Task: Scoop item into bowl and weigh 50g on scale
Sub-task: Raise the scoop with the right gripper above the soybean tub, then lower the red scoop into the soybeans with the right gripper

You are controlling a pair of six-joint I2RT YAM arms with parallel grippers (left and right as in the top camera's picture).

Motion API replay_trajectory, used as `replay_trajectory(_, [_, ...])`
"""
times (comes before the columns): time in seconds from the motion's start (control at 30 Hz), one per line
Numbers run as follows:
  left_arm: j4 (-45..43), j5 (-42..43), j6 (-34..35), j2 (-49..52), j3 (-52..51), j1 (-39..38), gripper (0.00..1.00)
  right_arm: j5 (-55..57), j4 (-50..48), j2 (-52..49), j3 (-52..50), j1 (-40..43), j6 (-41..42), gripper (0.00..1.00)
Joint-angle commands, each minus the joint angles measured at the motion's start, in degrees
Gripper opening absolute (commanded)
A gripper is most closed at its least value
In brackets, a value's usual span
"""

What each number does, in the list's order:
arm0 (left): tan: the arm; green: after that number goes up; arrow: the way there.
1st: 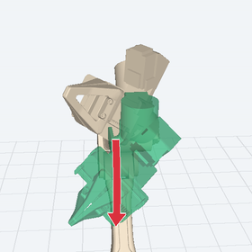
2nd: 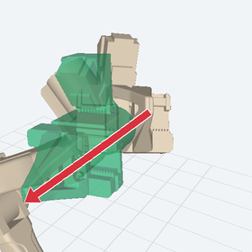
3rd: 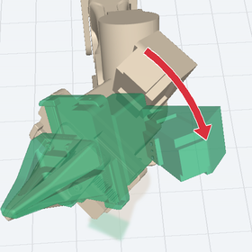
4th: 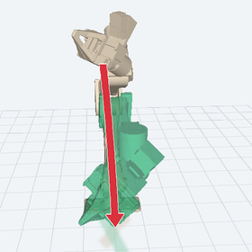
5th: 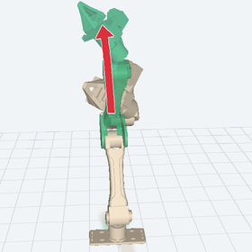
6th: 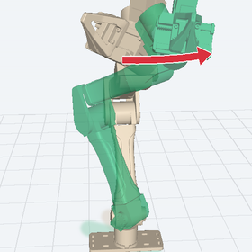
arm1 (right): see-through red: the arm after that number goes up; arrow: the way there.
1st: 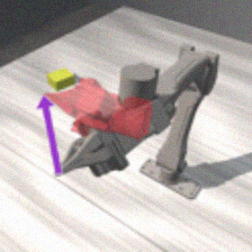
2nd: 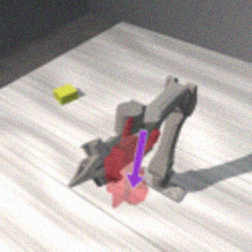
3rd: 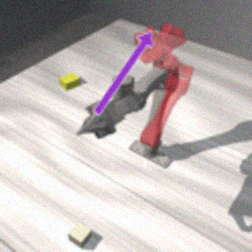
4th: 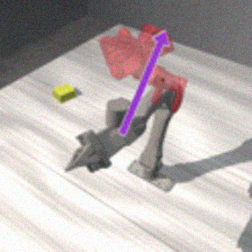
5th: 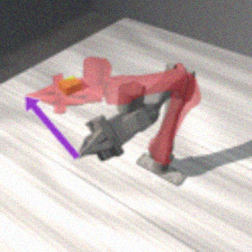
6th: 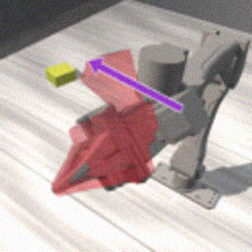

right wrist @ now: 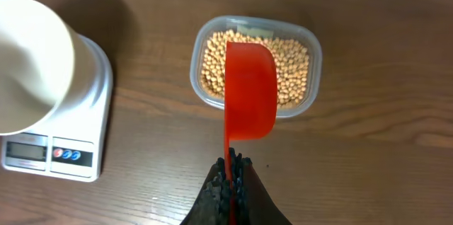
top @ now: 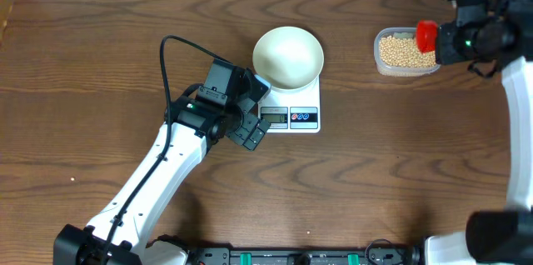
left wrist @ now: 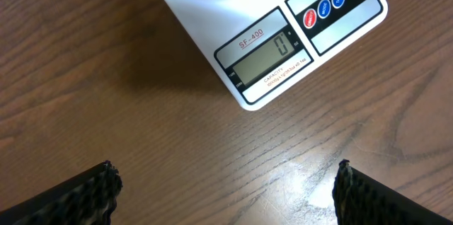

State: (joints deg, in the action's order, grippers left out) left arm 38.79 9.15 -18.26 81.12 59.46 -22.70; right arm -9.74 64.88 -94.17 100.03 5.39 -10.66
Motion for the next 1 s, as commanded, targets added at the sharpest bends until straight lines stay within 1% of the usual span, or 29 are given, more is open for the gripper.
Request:
replay_trajectory(0.0, [0.17, 0.74, -0.55, 0.02, -0.44, 0.13, 0.98, 0.92, -1.2, -3.85, -0.07, 0.2, 0.48, 0.01])
replay_trajectory(0.1, [0.17, 0.74, -0.55, 0.02, -0.44, 0.13, 0.98, 3.39, -2.8, -5.88, -0.07, 0.2, 3.54, 0.01])
replay_trajectory(0.2, [0.17, 0.74, -0.55, 0.02, -0.44, 0.13, 0.98, 4.13, -3.89, -7.08, -0.07, 0.07, 4.83, 0.01])
replay_trajectory(0.33, [0.17, 0.74, -0.55, 0.02, -0.44, 0.13, 0.98, 5.79, -5.57, -7.89, -0.07, -0.83, 4.87, 0.01])
replay_trajectory(0.57, [0.17, 0.74, -0.55, 0.02, -0.44, 0.13, 0.98, 13.66, -6.86, -8.87, -0.09, -1.4, 4.79, 0.01])
replay_trajectory(0.97, [0.17, 0.74, -0.55, 0.02, -0.44, 0.13, 0.98, 13.68, -8.81, -13.46, -0.09, -1.49, 2.84, 0.01])
